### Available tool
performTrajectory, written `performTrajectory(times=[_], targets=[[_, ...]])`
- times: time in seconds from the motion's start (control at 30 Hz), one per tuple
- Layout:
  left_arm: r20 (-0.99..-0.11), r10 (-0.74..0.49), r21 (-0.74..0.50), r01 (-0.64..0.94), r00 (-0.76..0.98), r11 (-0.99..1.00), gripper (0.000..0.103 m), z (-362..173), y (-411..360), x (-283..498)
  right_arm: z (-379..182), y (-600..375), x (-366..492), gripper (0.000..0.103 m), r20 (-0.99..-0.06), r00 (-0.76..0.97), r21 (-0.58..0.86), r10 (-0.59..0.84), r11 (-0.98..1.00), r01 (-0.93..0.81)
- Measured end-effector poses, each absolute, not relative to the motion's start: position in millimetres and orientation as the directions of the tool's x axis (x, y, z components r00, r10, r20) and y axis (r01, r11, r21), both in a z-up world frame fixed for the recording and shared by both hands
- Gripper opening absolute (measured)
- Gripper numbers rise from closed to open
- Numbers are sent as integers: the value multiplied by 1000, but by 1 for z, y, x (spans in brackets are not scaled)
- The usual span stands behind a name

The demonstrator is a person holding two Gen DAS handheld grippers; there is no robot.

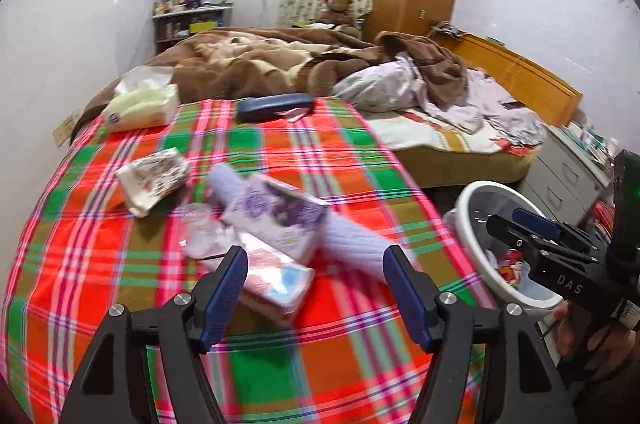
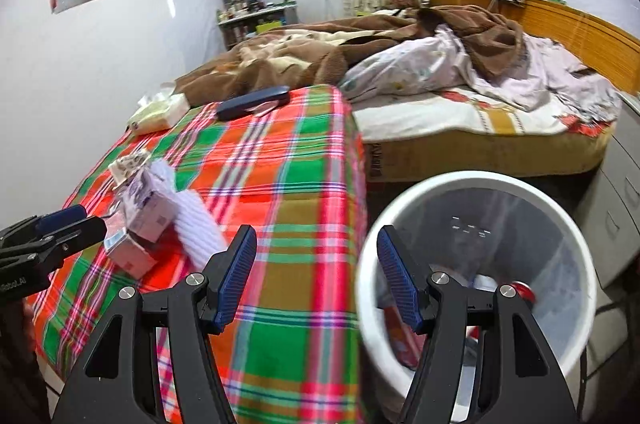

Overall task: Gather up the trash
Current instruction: 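Move both tools back to the foam nets and cartons on the bed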

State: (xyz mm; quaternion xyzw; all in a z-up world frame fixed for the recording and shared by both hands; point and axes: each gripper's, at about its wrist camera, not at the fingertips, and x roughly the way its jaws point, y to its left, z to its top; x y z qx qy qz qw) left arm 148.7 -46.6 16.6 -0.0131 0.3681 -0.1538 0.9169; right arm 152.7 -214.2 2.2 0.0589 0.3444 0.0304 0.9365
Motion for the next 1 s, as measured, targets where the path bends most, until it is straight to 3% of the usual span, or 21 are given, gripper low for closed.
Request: performTrajectory(times=[0.67, 1.0], targets=[[-747, -265, -163, 218, 609, 962, 74, -26, -27, 175, -25, -145, 199, 64, -731, 632, 98, 256, 957, -274], [-777, -197, -122, 164, 598, 979, 75, -40, -1, 180, -35, -127, 213, 64, -781, 578, 45, 238, 944, -328]])
